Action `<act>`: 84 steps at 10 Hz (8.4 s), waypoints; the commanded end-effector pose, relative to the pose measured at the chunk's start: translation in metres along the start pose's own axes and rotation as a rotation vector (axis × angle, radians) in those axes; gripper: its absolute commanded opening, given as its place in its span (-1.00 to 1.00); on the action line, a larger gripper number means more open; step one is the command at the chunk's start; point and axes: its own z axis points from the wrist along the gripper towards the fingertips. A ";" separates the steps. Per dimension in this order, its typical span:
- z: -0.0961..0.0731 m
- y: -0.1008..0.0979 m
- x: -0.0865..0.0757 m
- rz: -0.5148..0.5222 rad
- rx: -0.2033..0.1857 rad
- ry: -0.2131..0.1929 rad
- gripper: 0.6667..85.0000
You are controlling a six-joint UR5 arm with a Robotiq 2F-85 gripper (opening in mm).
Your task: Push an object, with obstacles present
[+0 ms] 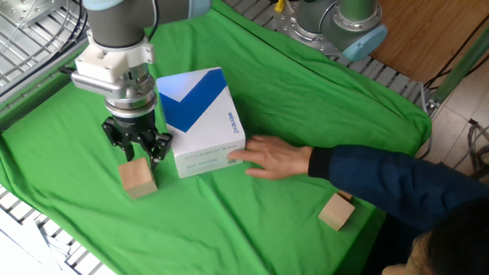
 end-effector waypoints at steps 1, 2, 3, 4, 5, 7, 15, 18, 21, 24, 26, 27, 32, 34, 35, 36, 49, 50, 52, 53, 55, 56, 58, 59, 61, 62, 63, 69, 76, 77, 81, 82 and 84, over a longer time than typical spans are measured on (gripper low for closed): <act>-0.004 0.019 0.002 0.040 -0.014 0.012 0.23; -0.002 0.024 0.002 0.039 -0.004 0.011 0.23; 0.000 0.018 0.001 0.016 0.013 0.005 0.22; -0.003 0.008 0.001 -0.013 0.014 0.003 0.21; -0.007 0.001 0.002 -0.028 0.012 0.009 0.19; -0.012 -0.017 0.009 -0.066 0.032 0.025 0.15; -0.016 -0.035 0.038 -0.459 -0.004 0.090 0.19; -0.018 -0.062 0.041 -0.517 0.093 0.126 0.08; -0.009 -0.074 0.013 -0.592 0.152 0.102 0.00; 0.005 -0.066 -0.017 -0.636 0.150 0.072 0.02; 0.014 -0.051 -0.023 -0.697 0.101 0.070 0.03; 0.018 -0.045 -0.021 -0.744 0.074 0.073 0.04; 0.020 -0.028 -0.061 -0.927 0.084 0.032 0.07; 0.023 -0.014 -0.071 -0.928 0.074 0.025 0.07; 0.026 -0.007 -0.073 -0.908 0.066 0.024 0.07; 0.029 0.005 -0.073 -0.887 0.039 0.016 0.08; -0.013 0.043 -0.080 -0.657 0.094 0.103 0.02; -0.018 0.028 -0.079 -0.666 0.114 0.115 -0.01; -0.023 0.000 -0.079 -0.699 0.139 0.125 -0.05; -0.023 -0.002 -0.081 -0.696 0.152 0.123 -0.05; -0.022 -0.002 -0.095 -0.654 0.171 0.063 -0.05; -0.021 0.006 -0.100 -0.519 0.148 0.024 -0.05; -0.021 0.010 -0.110 -0.287 0.139 -0.032 -0.04; -0.021 0.017 -0.118 -0.173 0.112 -0.073 0.00; -0.018 0.031 -0.137 0.058 0.069 -0.137 0.03; -0.019 0.031 -0.144 0.118 0.092 -0.153 0.04; -0.019 0.034 -0.148 0.162 0.098 -0.163 0.04; -0.017 0.034 -0.098 0.105 0.105 0.028 -0.07; -0.017 0.041 -0.087 0.144 0.081 0.071 -0.13; -0.013 0.034 -0.105 0.142 0.086 0.050 -0.10; 0.019 0.041 -0.141 0.175 0.102 0.006 -0.09; 0.024 0.045 -0.142 0.184 0.100 0.013 -0.09; 0.033 0.049 -0.154 0.181 0.108 -0.009 -0.06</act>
